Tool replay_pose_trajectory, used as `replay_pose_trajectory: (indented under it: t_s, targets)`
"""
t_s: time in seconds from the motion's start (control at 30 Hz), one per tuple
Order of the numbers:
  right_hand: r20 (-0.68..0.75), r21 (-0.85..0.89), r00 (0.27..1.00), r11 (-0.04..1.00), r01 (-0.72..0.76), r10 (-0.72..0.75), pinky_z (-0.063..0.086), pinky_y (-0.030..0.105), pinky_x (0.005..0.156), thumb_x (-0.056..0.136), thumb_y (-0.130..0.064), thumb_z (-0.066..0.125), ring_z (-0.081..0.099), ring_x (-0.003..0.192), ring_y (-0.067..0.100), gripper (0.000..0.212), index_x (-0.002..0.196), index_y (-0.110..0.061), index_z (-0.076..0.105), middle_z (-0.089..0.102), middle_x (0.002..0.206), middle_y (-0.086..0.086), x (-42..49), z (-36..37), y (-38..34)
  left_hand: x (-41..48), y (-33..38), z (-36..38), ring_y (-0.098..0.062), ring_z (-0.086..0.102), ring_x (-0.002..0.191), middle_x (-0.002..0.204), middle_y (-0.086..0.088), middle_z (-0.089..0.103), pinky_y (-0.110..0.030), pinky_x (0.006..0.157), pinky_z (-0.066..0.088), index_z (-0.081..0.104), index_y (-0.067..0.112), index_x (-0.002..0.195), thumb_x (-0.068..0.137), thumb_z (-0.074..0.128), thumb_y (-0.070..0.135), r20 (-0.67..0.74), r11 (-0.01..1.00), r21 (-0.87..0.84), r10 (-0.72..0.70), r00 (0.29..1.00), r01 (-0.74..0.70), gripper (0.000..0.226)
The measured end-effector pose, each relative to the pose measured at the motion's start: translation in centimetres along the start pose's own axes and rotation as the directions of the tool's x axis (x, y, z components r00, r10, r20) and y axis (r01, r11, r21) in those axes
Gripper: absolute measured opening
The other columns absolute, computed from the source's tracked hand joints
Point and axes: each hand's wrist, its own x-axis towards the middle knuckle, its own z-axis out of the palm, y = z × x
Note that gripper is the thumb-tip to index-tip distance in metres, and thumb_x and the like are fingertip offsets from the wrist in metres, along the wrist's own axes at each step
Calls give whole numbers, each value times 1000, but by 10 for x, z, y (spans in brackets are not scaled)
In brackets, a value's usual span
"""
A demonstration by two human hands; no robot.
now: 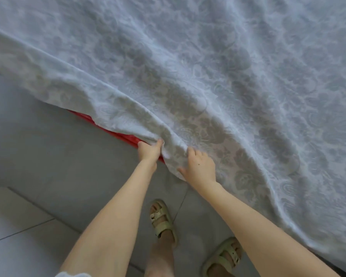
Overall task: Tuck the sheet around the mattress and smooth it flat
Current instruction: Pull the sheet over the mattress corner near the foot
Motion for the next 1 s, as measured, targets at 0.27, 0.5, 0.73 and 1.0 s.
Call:
replay_pose_trajectory:
  t_s: [0.27, 0.5, 0.73, 1.0]
  targets:
    - [277, 175, 913, 950, 258, -298, 25, 26, 48, 81, 1, 52, 42, 60, 26, 29, 65, -19, 37, 38, 57, -1, -37, -2, -77, -14, -24, -110, -24, 61, 73, 76, -16, 65, -36, 68, 52, 62, 0, 75, 82, 51, -8, 171, 989, -143, -15, 985, 39, 15]
    - [555, -81, 801, 943, 321, -225, 47, 28, 77, 95, -32, 48, 62, 101, 22, 33, 125, -25, 59, 67, 110, 0, 0, -24, -116, 36, -14, -166, -19, 56, 61, 68, -3, 63, -31, 62, 48, 61, 16, 81, 88, 54, 35, 396, 678, -569, -270, 878, 465, 22]
    - [261, -64, 943, 971, 230, -206, 55, 33, 73, 97, -24, 45, 65, 90, 25, 27, 114, -14, 64, 70, 104, 4, 105, -59, -171, 75, -24, -181, -23, 43, 70, 69, -3, 42, -29, 57, 35, 45, 8, 75, 87, 63, 22, -242, 838, -472, -421, 874, 273, 26]
    - [259, -138, 912, 922, 361, -318, 55, 36, 71, 98, -22, 42, 66, 84, 28, 28, 105, -7, 65, 70, 99, 10, 191, -79, -241, 126, -8, -221, -26, 50, 106, 109, -8, 52, -35, 92, 37, 51, 4, 118, 82, 63, 12, -48, 762, -477, -519, 853, 437, 39]
